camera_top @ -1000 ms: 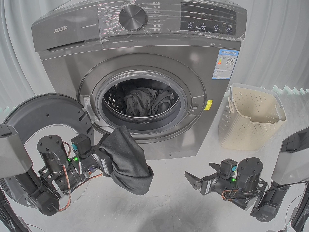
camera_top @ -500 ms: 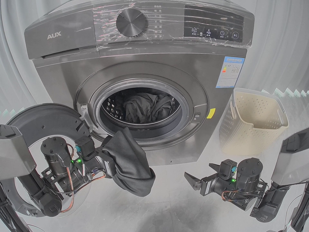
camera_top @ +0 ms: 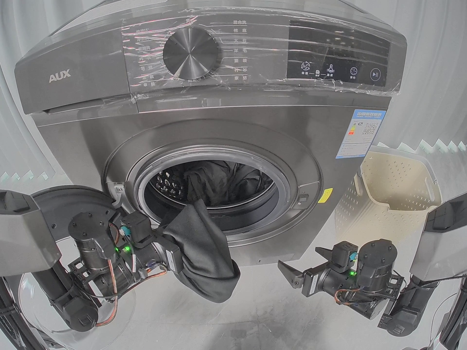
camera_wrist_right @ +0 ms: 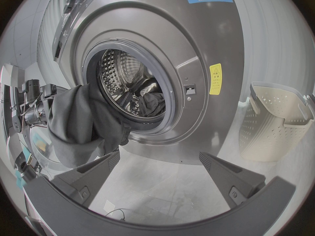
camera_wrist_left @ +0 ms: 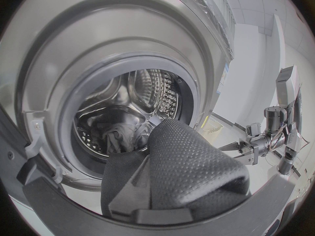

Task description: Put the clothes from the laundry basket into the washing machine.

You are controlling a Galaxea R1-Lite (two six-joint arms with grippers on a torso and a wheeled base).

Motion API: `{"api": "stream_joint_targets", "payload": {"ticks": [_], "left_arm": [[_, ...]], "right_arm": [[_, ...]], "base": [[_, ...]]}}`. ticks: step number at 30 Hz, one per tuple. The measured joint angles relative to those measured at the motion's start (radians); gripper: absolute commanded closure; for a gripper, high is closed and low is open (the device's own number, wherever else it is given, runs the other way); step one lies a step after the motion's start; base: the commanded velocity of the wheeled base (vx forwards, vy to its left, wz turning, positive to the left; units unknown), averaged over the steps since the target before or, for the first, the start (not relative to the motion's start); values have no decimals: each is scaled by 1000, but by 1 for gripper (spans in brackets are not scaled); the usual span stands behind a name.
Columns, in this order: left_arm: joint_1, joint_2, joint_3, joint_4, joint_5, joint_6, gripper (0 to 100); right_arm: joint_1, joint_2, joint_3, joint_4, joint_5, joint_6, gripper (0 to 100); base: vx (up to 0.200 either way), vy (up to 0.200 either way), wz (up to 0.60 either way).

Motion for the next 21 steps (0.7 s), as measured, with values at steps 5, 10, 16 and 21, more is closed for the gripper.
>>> {"api": "stream_joint_targets", "payload": {"ticks": [5, 10, 16, 21], "left_arm": [[-49, 19, -7, 0, 23, -3, 100], [-65, 80, -64, 0, 24, -4, 100], [-62, 164, -222, 0, 17, -17, 100], [-56, 252, -357, 1, 17, -31, 100]], "right_arm": [[24, -11, 5, 0, -6, -1, 0], [40, -23, 8, 0, -20, 0, 0], [51, -32, 11, 0, -23, 0, 0], [58, -35, 11, 0, -24, 0, 0]], "base": [[0, 0, 0], [0, 0, 0], [0, 0, 0], [0, 0, 0]]}}
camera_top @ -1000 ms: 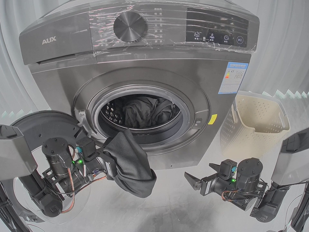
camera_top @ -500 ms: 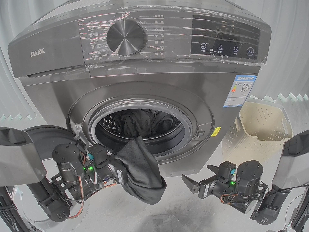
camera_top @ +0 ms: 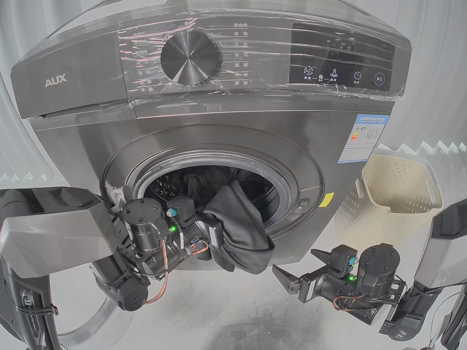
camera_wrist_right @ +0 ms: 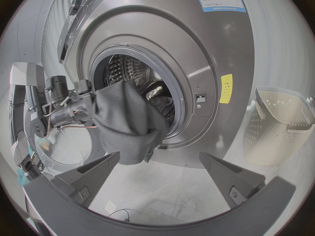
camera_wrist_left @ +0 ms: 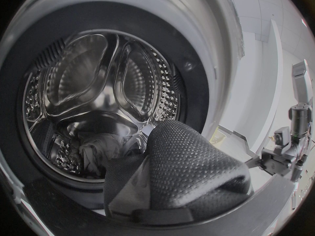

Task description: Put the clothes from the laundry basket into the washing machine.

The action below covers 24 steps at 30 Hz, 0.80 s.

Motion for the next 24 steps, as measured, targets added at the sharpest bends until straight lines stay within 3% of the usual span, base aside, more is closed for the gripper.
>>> {"api": "stream_joint_targets", "payload": {"ticks": [11, 24], "left_arm": [[30, 173, -260, 18, 11, -7, 100], [62, 236, -501, 301, 19, -6, 100]], "right_arm": [[4, -7, -3, 0, -1, 0, 0], [4, -9, -13, 0, -1, 0, 0]], "base": [[0, 0, 0], [0, 0, 0]]}}
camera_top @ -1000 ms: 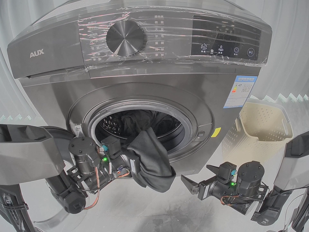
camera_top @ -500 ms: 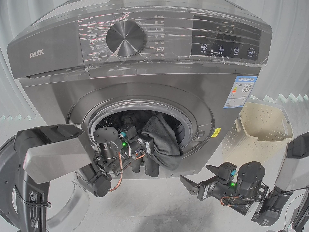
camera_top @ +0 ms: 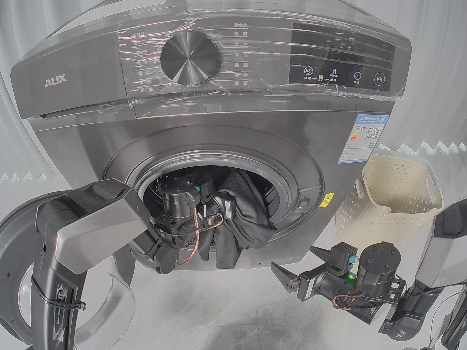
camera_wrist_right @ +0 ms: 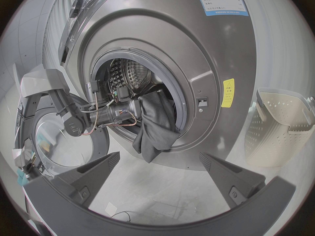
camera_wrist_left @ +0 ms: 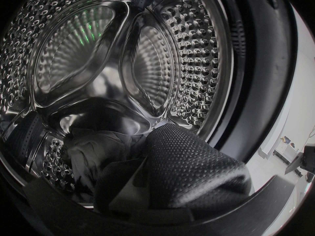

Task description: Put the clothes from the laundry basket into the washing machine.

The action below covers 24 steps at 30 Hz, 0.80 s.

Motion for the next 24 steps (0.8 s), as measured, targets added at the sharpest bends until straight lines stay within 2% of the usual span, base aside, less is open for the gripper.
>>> {"api": "stream_joint_targets", "payload": {"ticks": [7, 16, 21, 22, 24], "left_arm": [[26, 41, -174, 103, 34, 6, 100], [64, 127, -442, 197, 120, 10, 100], [77, 171, -536, 224, 173, 10, 100], [80, 176, -541, 225, 174, 10, 0], [83, 184, -542, 225, 175, 8, 0]], "right_arm": [[4, 1, 0, 0, 0, 0, 0], [5, 5, -1, 0, 0, 0, 0], [6, 7, -1, 0, 0, 0, 0], [6, 7, 0, 0, 0, 0, 0], [6, 7, 0, 0, -1, 0, 0]], "base": [[0, 0, 0], [0, 0, 0], [0, 0, 0], [0, 0, 0], [0, 0, 0]]}}
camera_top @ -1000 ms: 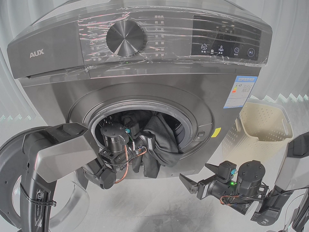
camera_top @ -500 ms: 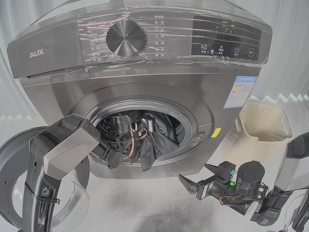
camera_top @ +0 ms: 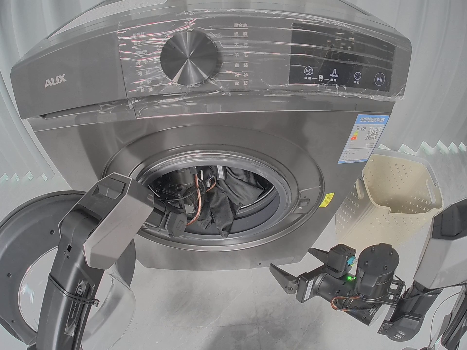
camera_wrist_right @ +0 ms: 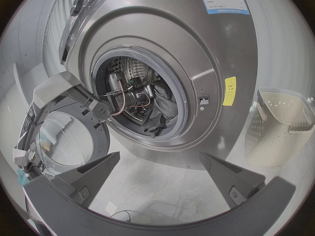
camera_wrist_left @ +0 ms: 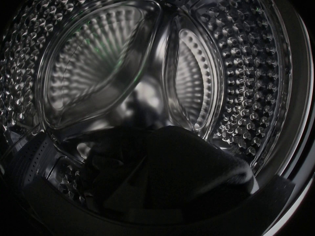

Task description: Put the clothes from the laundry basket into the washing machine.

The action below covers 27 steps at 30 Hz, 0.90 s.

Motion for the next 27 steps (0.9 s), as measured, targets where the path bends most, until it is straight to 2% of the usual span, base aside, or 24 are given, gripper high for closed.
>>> {"api": "stream_joint_targets", "payload": {"ticks": [9, 14, 17, 21, 22, 27], "left_arm": [[-1, -21, 118, 19, -10, -3, 0], [-7, -71, 243, 62, -43, 5, 0], [-16, -101, 319, 87, -69, 22, 0], [-24, -127, 390, 118, -93, 65, 0], [-24, -130, 403, 126, -97, 75, 100], [-24, -125, 429, 131, -103, 91, 100]], "right_arm": [[0, 0, 0, 0, 0, 0, 0], [0, 1, 0, 0, 0, 0, 0], [1, 3, 1, 0, 0, 0, 0], [1, 4, 1, 0, 0, 0, 0], [1, 5, 1, 0, 0, 0, 0], [2, 10, 0, 0, 0, 2, 0]], "base": [[0, 0, 0], [0, 0, 0], [0, 0, 0], [0, 0, 0], [0, 0, 0], [0, 0, 0]]}}
